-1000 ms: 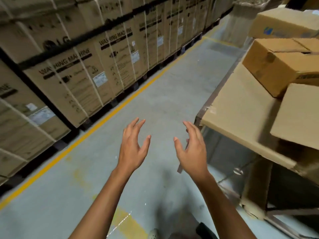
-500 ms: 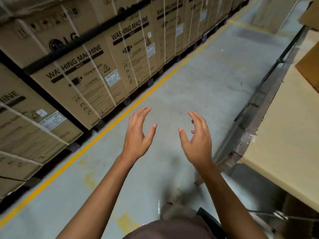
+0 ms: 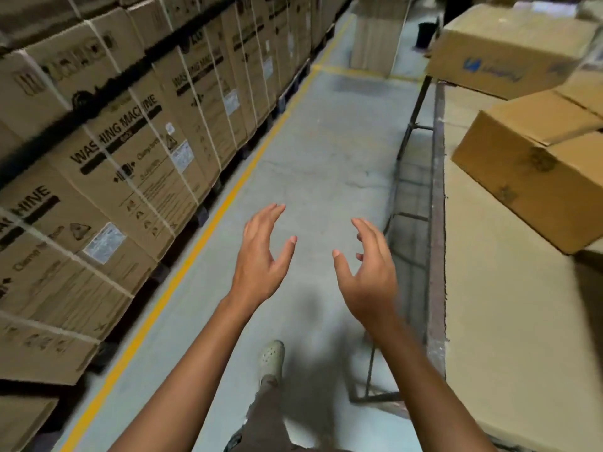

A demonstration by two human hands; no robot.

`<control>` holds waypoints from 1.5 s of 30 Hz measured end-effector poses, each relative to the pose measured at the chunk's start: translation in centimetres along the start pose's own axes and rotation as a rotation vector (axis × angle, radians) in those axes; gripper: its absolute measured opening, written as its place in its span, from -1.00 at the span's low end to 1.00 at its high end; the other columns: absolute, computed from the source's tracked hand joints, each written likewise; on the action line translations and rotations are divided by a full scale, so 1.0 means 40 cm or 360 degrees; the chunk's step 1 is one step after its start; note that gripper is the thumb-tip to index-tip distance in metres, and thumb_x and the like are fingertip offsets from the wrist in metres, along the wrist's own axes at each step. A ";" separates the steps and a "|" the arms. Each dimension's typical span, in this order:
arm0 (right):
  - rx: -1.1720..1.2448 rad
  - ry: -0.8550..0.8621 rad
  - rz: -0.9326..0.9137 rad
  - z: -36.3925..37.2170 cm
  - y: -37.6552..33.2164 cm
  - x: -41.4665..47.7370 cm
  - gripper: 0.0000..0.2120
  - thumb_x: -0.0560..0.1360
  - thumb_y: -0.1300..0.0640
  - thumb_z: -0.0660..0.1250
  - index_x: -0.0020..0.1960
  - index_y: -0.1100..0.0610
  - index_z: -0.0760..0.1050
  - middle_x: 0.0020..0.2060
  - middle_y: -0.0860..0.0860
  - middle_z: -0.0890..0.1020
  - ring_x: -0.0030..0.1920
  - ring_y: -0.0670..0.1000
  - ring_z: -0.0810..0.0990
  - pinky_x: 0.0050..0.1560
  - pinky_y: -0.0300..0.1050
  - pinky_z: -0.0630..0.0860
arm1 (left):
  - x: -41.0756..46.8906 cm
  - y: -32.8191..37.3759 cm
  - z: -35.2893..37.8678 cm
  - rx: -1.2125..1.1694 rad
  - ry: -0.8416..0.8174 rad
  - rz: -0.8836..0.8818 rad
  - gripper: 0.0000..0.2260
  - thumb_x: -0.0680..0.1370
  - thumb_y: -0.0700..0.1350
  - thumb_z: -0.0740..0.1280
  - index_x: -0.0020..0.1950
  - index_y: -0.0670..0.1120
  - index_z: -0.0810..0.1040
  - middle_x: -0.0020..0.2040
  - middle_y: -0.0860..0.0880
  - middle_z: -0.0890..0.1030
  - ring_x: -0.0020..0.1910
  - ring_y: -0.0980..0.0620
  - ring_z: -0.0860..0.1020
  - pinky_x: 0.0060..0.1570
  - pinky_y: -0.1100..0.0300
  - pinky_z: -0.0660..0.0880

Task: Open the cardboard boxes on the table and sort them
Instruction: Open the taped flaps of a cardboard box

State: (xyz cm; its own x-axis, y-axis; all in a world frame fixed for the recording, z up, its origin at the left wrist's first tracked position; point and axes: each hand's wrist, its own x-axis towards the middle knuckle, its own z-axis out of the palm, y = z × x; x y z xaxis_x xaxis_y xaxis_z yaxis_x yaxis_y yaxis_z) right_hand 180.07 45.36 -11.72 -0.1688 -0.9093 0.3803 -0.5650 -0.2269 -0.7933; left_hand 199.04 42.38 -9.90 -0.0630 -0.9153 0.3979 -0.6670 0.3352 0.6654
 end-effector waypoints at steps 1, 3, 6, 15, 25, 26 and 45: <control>-0.0019 0.0042 0.0030 0.002 0.008 0.038 -0.46 0.51 0.06 0.32 0.46 0.13 0.37 0.42 0.07 0.44 0.40 0.09 0.44 0.24 0.22 0.50 | 0.055 -0.010 0.024 -0.0024 -0.0037 0.0045 -0.54 0.59 -0.01 0.30 0.48 -0.07 0.39 0.45 -0.04 0.42 0.46 0.00 0.34 0.40 0.37 0.16; -0.0074 0.0148 0.0076 0.004 0.023 0.116 -0.46 0.52 0.07 0.33 0.48 0.12 0.35 0.44 0.06 0.41 0.44 0.07 0.40 0.30 0.21 0.47 | 0.170 -0.025 0.075 -0.0078 -0.0117 0.0153 -0.54 0.59 -0.01 0.31 0.48 -0.09 0.39 0.44 -0.05 0.43 0.46 -0.02 0.34 0.40 0.34 0.17; -0.0206 0.0315 0.0203 -0.003 0.048 0.235 -0.46 0.56 0.07 0.35 0.50 0.07 0.33 0.48 0.03 0.36 0.48 0.04 0.33 0.40 0.17 0.39 | 0.344 -0.024 0.141 -0.0169 -0.0229 0.0339 -0.54 0.59 -0.03 0.31 0.48 -0.10 0.39 0.43 -0.06 0.43 0.46 -0.01 0.34 0.40 0.29 0.20; -0.0454 0.0857 0.0354 -0.088 0.118 0.522 -0.46 0.52 -0.02 0.29 0.46 0.12 0.40 0.45 0.08 0.41 0.40 0.10 0.43 0.31 0.20 0.46 | 0.763 0.064 0.330 -0.0362 -0.0588 0.0800 -0.53 0.60 -0.01 0.28 0.50 -0.07 0.36 0.46 -0.06 0.40 0.47 -0.02 0.32 0.41 0.21 0.23; -0.0669 0.1171 0.0592 -0.332 0.300 0.691 -0.46 0.53 -0.10 0.24 0.48 0.02 0.36 0.46 0.03 0.38 0.40 0.09 0.42 0.28 0.22 0.48 | 1.016 0.312 0.675 -0.0581 -0.0807 0.1069 -0.52 0.60 -0.07 0.32 0.51 -0.09 0.34 0.47 -0.09 0.37 0.47 -0.02 0.28 0.43 0.12 0.21; -0.0700 0.1204 0.0632 -0.367 0.320 0.703 -0.47 0.54 -0.10 0.25 0.48 0.01 0.36 0.46 0.03 0.38 0.40 0.10 0.42 0.29 0.22 0.48 | 1.033 0.345 0.709 -0.0590 -0.0835 0.1097 -0.51 0.59 -0.04 0.30 0.51 -0.10 0.34 0.46 -0.10 0.37 0.47 -0.02 0.28 0.42 0.14 0.20; -0.1455 0.0947 0.2338 -0.711 0.646 0.791 -0.20 0.49 -0.49 -0.05 0.53 0.02 0.16 0.58 0.24 0.09 0.47 0.37 0.21 0.37 0.42 0.22 | 1.160 0.608 1.309 0.0310 -0.1435 0.1532 -0.40 0.63 0.28 0.02 0.60 0.02 0.14 0.63 -0.09 0.08 0.60 -0.15 0.01 0.52 -0.19 -0.06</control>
State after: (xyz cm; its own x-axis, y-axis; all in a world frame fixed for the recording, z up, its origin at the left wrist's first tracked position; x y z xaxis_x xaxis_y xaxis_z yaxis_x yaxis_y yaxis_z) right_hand 137.16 20.63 -6.66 -0.9937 0.1031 -0.0428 0.1097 0.9734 -0.2013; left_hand 141.01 -3.65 -8.33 -0.9814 -0.1853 0.0509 -0.1695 0.9593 0.2258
